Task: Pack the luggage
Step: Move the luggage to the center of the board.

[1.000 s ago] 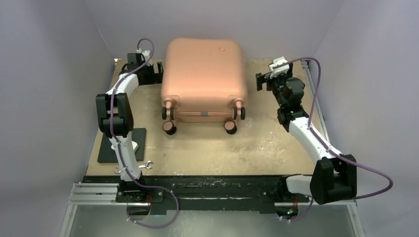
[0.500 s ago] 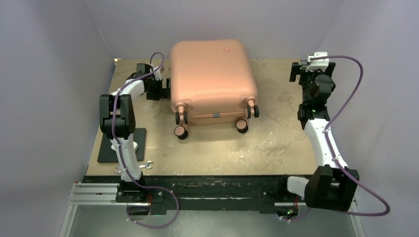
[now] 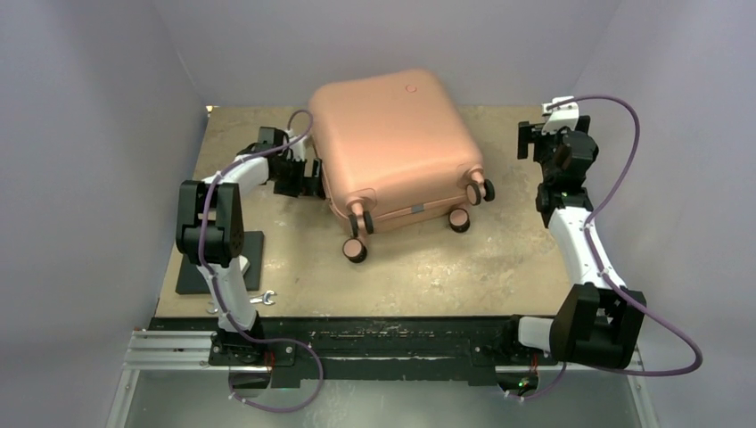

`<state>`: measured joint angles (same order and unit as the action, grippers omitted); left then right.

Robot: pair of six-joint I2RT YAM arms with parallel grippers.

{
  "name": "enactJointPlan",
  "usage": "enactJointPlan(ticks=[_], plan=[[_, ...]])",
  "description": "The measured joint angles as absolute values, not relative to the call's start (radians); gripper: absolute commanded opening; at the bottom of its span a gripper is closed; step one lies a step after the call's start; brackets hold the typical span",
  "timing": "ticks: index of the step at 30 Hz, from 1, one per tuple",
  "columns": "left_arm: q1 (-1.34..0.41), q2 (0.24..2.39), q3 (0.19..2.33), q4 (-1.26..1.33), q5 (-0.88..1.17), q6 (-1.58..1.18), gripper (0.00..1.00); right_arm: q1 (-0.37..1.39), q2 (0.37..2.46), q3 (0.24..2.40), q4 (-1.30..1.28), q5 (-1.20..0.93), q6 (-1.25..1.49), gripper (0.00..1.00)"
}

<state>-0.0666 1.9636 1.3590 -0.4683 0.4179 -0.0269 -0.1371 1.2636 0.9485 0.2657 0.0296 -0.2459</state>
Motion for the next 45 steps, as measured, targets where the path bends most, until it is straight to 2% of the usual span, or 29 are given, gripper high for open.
enactJointPlan(ticks=[6, 12, 15, 18, 25, 36, 41, 45], plan=[[-0.165, 1.884, 1.281, -0.53, 0.404, 0.031, 0.94, -0.163, 1.27, 0.995, 0.173, -0.018, -0.263, 0.93], [-0.264, 1.828, 1.267, -0.563, 0.411, 0.094, 0.94, -0.238, 1.322, 1.182, -0.083, -0.153, -0.315, 0.93], [-0.281, 1.8, 1.267, -0.555, 0.416, 0.105, 0.94, -0.275, 1.327, 1.206, -0.203, -0.216, -0.38, 0.93], [-0.237, 1.774, 1.285, -0.534, 0.44, 0.087, 0.94, -0.291, 1.311, 1.189, -0.334, -0.252, -0.451, 0.93], [-0.001, 1.779, 1.459, -0.45, 0.437, 0.0, 0.95, -0.291, 1.165, 1.091, -0.507, -0.289, -0.56, 0.91], [0.037, 2.026, 1.721, -0.281, 0.47, -0.171, 0.96, -0.339, 1.119, 0.891, -0.531, -0.41, -0.566, 0.92], [0.037, 2.162, 1.795, -0.248, 0.513, -0.272, 0.95, -0.481, 1.178, 0.885, -0.531, -0.539, -0.574, 0.88], [0.037, 2.233, 1.832, -0.211, 0.564, -0.358, 0.95, -0.598, 1.336, 0.926, -0.554, -0.651, -0.617, 0.84]])
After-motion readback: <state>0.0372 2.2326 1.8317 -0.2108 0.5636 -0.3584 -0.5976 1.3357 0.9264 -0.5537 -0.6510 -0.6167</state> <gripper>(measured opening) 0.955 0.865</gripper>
